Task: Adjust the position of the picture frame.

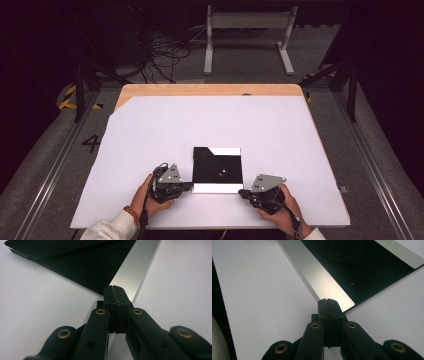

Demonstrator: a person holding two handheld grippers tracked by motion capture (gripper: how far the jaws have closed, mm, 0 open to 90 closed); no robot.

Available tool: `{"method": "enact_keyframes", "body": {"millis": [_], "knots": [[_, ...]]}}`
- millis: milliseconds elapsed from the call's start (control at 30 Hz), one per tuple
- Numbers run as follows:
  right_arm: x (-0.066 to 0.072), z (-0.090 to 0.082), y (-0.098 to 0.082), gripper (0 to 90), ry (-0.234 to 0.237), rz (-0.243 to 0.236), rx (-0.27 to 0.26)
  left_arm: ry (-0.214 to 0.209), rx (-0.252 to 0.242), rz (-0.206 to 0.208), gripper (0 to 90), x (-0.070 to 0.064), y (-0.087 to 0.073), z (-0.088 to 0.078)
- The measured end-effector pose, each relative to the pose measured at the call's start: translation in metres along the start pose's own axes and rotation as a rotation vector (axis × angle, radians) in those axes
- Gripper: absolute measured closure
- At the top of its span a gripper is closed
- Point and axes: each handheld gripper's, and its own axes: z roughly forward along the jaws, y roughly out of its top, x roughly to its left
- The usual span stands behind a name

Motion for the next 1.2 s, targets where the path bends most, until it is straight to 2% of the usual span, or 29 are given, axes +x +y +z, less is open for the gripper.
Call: {"method": "enact_keyframes", "body": {"millis": [133, 267, 500, 733, 1067, 1200], "knots": [[0.0, -0.001, -0.001, 90.0, -0.008, 0.001, 0.003, 0.005, 0.005, 0.009, 89.8, 0.0, 0.0, 0.0], [0.0, -0.008, 0.001, 90.0, -0.013, 0.004, -0.021, 0.003, 0.01, 0.027, 88.6, -0.002, 0.0, -0.004], [-0.005, -0.018, 0.001, 90.0, -0.026, 0.01, -0.057, 0.01, -0.025, 0.042, 88.6, -0.003, -0.003, -0.019], [-0.01, -0.025, -0.001, 89.6, -0.058, 0.015, -0.067, 0.021, -0.05, 0.055, 87.8, -0.005, -0.006, -0.03], [-0.016, -0.032, -0.003, 88.0, -0.074, 0.034, -0.087, 0.049, -0.091, 0.031, 85.5, -0.005, -0.016, -0.048], [-0.018, -0.032, -0.004, 86.6, -0.075, 0.04, -0.085, 0.062, -0.1, 0.022, 81.6, -0.004, -0.021, -0.054]]}}
